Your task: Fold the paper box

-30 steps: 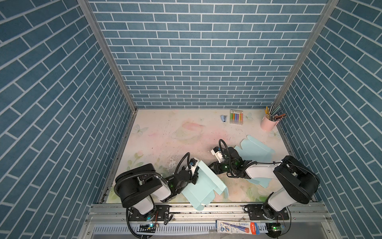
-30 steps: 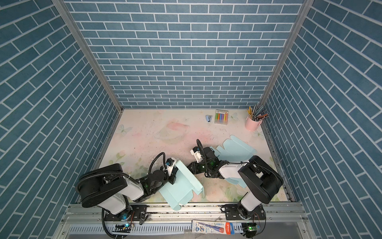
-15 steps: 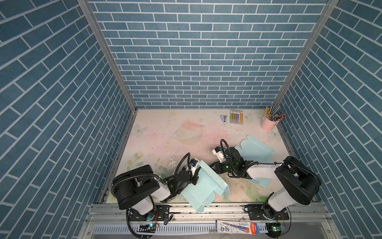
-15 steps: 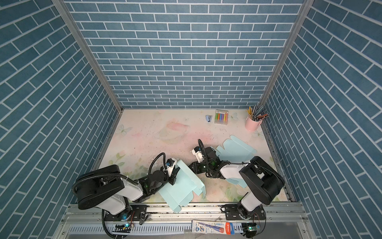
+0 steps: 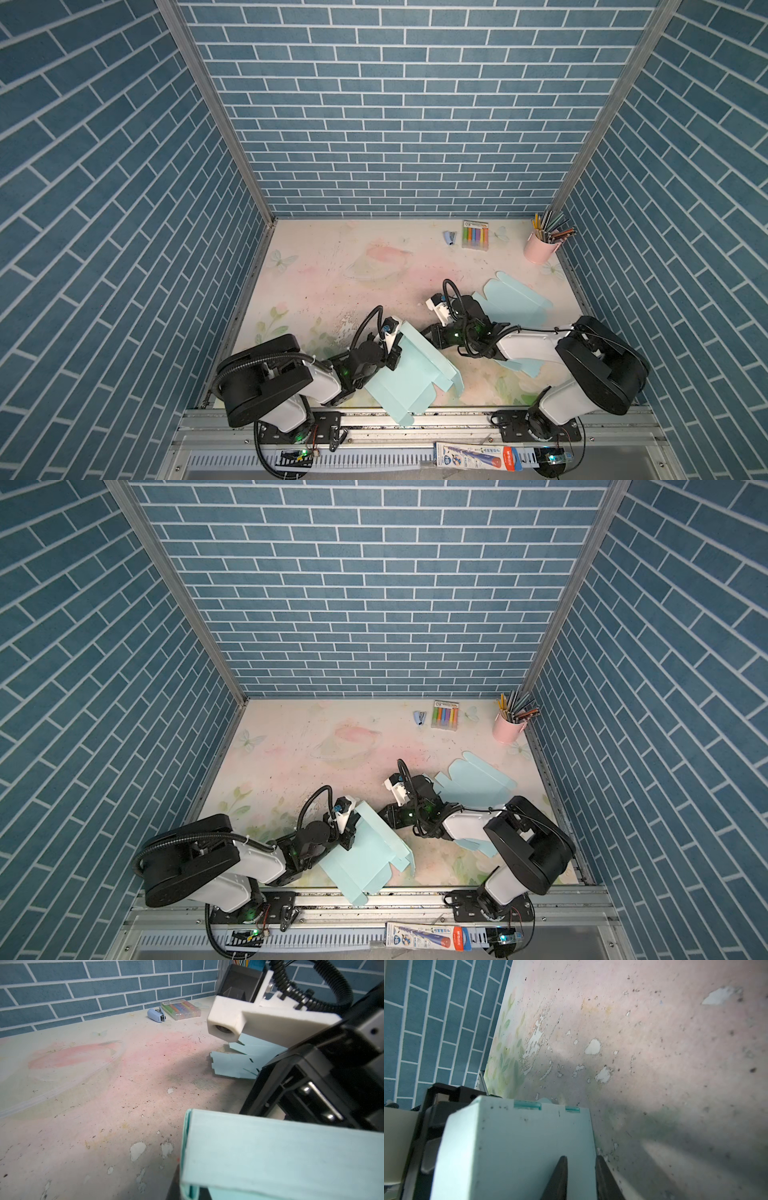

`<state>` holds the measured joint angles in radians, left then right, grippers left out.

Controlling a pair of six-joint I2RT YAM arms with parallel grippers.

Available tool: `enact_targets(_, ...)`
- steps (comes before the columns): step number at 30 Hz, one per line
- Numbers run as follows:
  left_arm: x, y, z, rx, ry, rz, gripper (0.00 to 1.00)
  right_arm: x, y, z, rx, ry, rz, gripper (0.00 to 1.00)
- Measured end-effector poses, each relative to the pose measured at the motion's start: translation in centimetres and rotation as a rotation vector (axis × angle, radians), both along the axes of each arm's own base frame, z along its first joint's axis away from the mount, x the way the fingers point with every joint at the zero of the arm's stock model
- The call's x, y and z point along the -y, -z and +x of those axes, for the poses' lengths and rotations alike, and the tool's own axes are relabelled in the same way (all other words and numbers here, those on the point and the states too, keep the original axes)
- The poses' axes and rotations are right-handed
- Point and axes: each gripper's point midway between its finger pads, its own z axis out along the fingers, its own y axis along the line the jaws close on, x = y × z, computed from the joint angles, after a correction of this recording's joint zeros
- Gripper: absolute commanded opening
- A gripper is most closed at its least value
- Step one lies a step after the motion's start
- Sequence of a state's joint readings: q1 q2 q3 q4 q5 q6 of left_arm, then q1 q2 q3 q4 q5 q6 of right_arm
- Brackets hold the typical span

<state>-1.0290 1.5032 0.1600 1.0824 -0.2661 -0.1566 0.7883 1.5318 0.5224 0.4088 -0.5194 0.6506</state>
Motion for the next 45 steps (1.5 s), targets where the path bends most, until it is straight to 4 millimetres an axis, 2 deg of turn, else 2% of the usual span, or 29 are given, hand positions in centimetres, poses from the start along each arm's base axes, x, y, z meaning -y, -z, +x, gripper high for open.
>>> enact_targets(12,0.0,0.0,-0.1,-0.001,0.001,0.004,0.03,-0.3,0.1,-0.2,0.013,0.018,-0.014,0.27)
enact_targets(14,0.0,-0.2,-0.2,0.0,0.003,0.001,0.03,0.1,-0.2,0.0,0.013,0.027,-0.019,0.29)
enact_targets(17,-0.2,-0.9,-0.1,0.007,-0.01,-0.012,0.02,1.7,-1.8,1.1,0.048,0.065,-0.026,0.32)
enact_targets(20,-0.9,-1.3,0.3,0.008,-0.054,-0.006,0.01,3.4,-5.4,3.0,0.146,0.129,-0.027,0.32)
enact_targets(22,-1.4,-1.4,0.8,0.003,-0.094,0.002,0.0,4.2,-8.9,4.2,0.238,0.164,-0.019,0.31)
enact_targets(24,-1.9,-1.6,1.3,-0.005,-0.142,0.009,0.0,4.5,-12.3,4.5,0.322,0.177,-0.002,0.29)
enact_targets(27,-2.8,-2.0,2.0,-0.014,-0.219,0.01,0.0,5.0,-16.7,4.1,0.445,0.196,0.011,0.25)
enact_targets(30,-3.6,-2.8,2.5,-0.013,-0.278,-0.006,0.0,4.7,-18.8,2.0,0.521,0.173,0.01,0.2)
enact_targets(32,-4.1,-3.0,2.6,-0.012,-0.304,-0.011,0.0,4.3,-18.9,0.8,0.543,0.15,-0.009,0.18)
enact_targets(35,-4.5,-3.1,2.9,-0.012,-0.335,-0.007,0.0,4.0,-17.6,-0.2,0.539,0.129,-0.072,0.14)
enact_targets(40,-5.1,-3.0,3.3,-0.02,-0.371,0.01,0.0,4.8,-14.5,-0.2,0.509,0.138,-0.201,0.07)
enact_targets(45,-5.8,-2.7,3.6,-0.037,-0.406,0.023,0.0,5.4,-11.7,0.0,0.486,0.138,-0.322,0.06)
